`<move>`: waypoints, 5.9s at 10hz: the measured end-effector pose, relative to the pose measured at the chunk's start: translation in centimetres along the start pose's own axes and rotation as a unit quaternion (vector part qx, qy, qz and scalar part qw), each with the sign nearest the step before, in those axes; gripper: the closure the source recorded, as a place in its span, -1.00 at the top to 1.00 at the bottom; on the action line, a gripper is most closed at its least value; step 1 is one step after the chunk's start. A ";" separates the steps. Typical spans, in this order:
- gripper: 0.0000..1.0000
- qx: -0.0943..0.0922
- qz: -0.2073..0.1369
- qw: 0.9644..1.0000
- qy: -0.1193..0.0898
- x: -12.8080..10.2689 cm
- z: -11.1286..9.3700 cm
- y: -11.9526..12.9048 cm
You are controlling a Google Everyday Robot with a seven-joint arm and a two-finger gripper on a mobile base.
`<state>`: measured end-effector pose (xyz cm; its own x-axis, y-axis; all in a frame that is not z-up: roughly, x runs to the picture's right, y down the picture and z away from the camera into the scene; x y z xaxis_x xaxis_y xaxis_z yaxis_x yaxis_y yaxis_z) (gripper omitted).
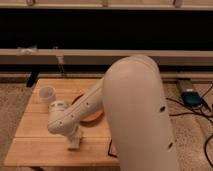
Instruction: Wipe the white sponge on the table
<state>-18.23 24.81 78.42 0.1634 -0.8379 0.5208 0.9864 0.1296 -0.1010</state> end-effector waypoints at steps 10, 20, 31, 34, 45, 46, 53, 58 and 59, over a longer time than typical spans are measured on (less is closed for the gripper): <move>-1.00 0.007 -0.077 0.997 0.014 1.5 0.0 -7.1; -1.00 0.019 -0.135 0.991 0.012 -0.6 -0.9 -11.1; -1.00 -0.007 -0.053 0.999 -0.011 0.3 1.2 -4.4; -1.00 -0.009 -0.046 0.999 -0.012 0.5 1.3 -4.0; -1.00 -0.018 0.005 1.000 -0.015 2.0 1.6 -0.7; -1.00 -0.018 0.006 1.000 -0.015 2.0 1.6 -0.7; -1.00 -0.003 0.058 0.998 -0.010 6.8 0.2 1.0; -1.00 -0.001 0.045 0.999 -0.011 5.6 0.1 -1.1; -1.00 -0.001 0.039 0.999 -0.012 5.3 0.2 -1.6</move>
<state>-18.96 20.30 81.51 0.2410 -0.8119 0.5318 0.9704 0.1935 -0.1443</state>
